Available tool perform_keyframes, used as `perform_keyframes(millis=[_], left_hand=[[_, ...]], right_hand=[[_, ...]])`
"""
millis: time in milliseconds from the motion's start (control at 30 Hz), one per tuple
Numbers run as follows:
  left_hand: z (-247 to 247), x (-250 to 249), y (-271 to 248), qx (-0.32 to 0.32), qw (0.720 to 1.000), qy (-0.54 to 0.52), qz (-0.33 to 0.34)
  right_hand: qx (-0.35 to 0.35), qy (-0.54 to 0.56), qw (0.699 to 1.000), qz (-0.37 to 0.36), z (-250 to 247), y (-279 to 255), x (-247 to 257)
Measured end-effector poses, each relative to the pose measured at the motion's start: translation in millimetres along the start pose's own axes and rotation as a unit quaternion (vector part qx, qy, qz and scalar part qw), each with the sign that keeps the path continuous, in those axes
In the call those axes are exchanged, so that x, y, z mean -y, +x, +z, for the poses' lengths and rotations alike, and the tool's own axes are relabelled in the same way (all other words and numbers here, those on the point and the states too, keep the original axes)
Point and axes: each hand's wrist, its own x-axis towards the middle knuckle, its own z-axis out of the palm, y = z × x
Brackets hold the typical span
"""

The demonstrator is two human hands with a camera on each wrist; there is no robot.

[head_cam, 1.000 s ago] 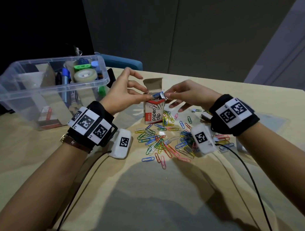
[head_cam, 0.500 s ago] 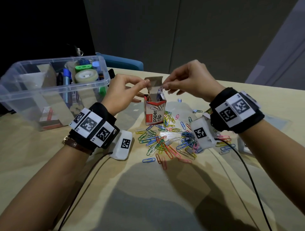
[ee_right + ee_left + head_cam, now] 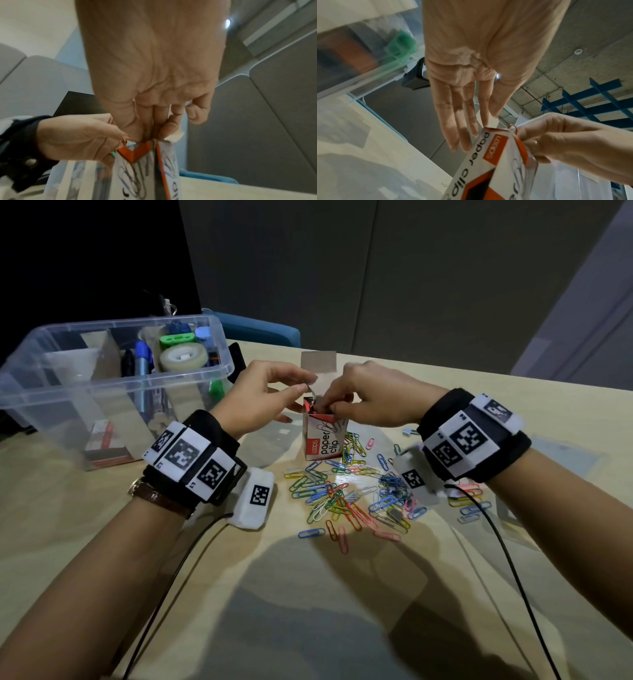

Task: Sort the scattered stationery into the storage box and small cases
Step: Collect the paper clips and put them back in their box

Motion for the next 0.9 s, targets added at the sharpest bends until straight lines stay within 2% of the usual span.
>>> perform_keyframes(millis=[133, 233, 367, 433, 500, 533, 600, 667, 700, 767, 900], left_hand=[[0.3, -1.6, 0.1, 0.007, 1.0, -0.007, -0.005], [2.0, -3.3, 0.3, 0.028, 0.999, -0.017, -0.02], [2.0, -8.4, -0.6, 0.055, 0.996, -0.028, -0.07], [1.0, -10.8, -1.5, 0.078, 0.993, -0.016, -0.085], [1.1, -8.7, -2.0, 0.1, 0.991, -0.001, -0.084], [2.0, -7.2, -2.6, 0.103, 0.992, 0.004, -0.072], [3.0, -4.0, -2.9, 0.094, 0.994, 0.006, -0.05], [4.2, -2.4, -3.4, 0.076, 0.996, 0.002, -0.038], [3.9, -1.7, -3.4, 0.06, 0.998, 0.0, -0.033], [1.9, 0.2, -0.8, 0.013, 1.0, -0.003, -0.023], [-5.0, -0.2, 4.7, -0.072, 0.997, 0.006, -0.01]], right_hand=[[-0.119, 0.107, 0.987, -0.006, 1.3, 3.6, -2.4], [-0.115, 0.106, 0.988, -0.013, 10.0, 8.2, 0.1], [-0.077, 0.066, 0.995, 0.024, 5.0, 7.5, -0.9], [-0.114, 0.098, 0.987, 0.052, -3.4, 0.7, -8.8], [-0.15, 0.154, 0.97, 0.109, -9.9, -4.3, -25.2], [-0.133, 0.174, 0.964, 0.147, -9.7, -4.5, -33.7], [-0.025, 0.195, 0.956, 0.217, -0.9, -1.1, -47.2], [0.089, 0.217, 0.937, 0.257, 14.2, 2.6, -53.9], [0.123, 0.224, 0.93, 0.264, 21.4, 4.3, -54.6], [0.152, 0.233, 0.926, 0.255, 33.0, 8.1, -51.5], [0.166, 0.25, 0.932, 0.205, 42.8, 16.5, -33.0]])
